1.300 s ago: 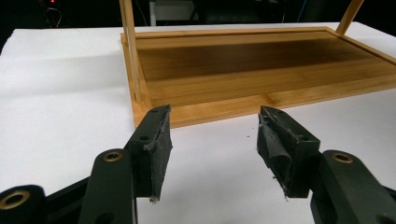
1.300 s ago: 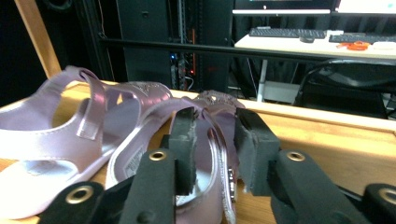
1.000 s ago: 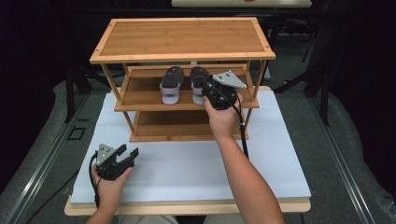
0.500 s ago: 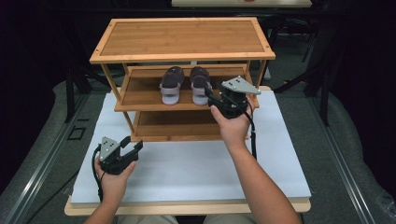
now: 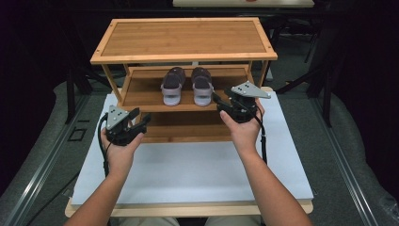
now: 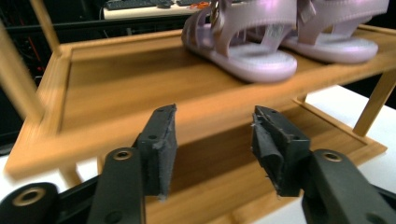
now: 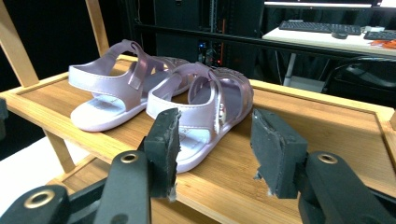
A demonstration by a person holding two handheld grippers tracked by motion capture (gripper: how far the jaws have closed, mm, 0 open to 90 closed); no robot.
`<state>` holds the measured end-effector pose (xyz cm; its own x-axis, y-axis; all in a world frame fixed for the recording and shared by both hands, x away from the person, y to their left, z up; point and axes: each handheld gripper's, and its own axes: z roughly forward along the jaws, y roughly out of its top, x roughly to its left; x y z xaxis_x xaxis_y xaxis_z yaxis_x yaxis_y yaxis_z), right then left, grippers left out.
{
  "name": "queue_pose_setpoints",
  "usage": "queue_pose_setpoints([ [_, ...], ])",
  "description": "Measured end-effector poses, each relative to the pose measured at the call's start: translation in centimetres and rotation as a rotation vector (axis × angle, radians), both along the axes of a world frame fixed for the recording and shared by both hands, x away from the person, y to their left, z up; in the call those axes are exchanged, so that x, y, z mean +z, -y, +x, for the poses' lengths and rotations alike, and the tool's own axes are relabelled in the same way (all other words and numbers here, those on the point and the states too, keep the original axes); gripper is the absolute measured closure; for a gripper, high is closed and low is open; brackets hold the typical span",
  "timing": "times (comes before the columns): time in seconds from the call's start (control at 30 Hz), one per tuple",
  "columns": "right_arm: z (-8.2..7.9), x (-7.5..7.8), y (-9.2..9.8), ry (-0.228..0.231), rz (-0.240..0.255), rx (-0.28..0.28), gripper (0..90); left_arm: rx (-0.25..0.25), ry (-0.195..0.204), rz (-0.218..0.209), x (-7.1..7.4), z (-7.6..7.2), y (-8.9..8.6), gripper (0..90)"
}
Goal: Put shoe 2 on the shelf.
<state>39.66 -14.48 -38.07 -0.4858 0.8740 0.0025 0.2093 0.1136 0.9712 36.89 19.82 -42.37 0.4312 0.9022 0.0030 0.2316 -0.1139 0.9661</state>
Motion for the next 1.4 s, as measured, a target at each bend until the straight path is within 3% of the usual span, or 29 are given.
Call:
queue_pose_setpoints([
  [0.23,0.6,-0.4,0.4,0.003,-0.005,-0.026,55.1,0.027,0.033,-0.029,1.7,2.1,1.1,50.6],
  [0.37,1.1,-0.9,0.5,-0.011,-0.014,-0.043,57.1,0.028,0.023,-0.054,2.1,3.2,1.3,48.6],
  [0.43,1.8,-1.5,0.6,-0.022,-0.003,-0.063,62.6,0.031,0.008,-0.069,2.3,3.9,1.3,48.9],
  [0.47,2.0,-1.6,0.7,-0.035,-0.005,-0.06,65.3,0.026,-0.014,-0.091,2.3,4.5,1.3,50.1],
  [0.57,2.4,-1.8,0.7,-0.035,0.006,-0.075,72.4,0.051,-0.032,-0.098,2.3,5.5,1.4,53.2],
  [0.63,2.8,-1.9,0.7,-0.053,0.023,-0.081,75.8,0.046,-0.024,-0.115,2.1,6.0,1.5,63.0],
  [0.77,3.5,-2.1,0.2,-0.062,0.026,-0.096,81.6,0.065,-0.042,-0.107,2.0,6.6,1.8,74.0],
  [0.87,4.1,-2.3,-0.3,-0.087,0.023,-0.094,84.6,0.075,-0.067,-0.077,1.9,7.3,2.0,81.4],
  [1.0,4.6,-2.6,-1.0,-0.117,0.018,-0.095,87.8,0.067,-0.089,-0.069,1.9,7.8,2.3,87.8],
  [1.2,5.0,-2.7,-1.8,-0.14,0.006,-0.091,89.7,0.059,-0.131,-0.006,1.6,8.1,3.1,89.8],
  [1.3,5.0,-2.6,-2.2,-0.14,-0.016,-0.096,89.8,0.06,-0.121,0.069,1.8,8.0,3.7,89.9],
  [1.4,5.1,-2.5,-2.3,-0.15,-0.021,-0.09,89.9,0.017,-0.149,0.099,1.9,8.2,4.2,90.0],
])
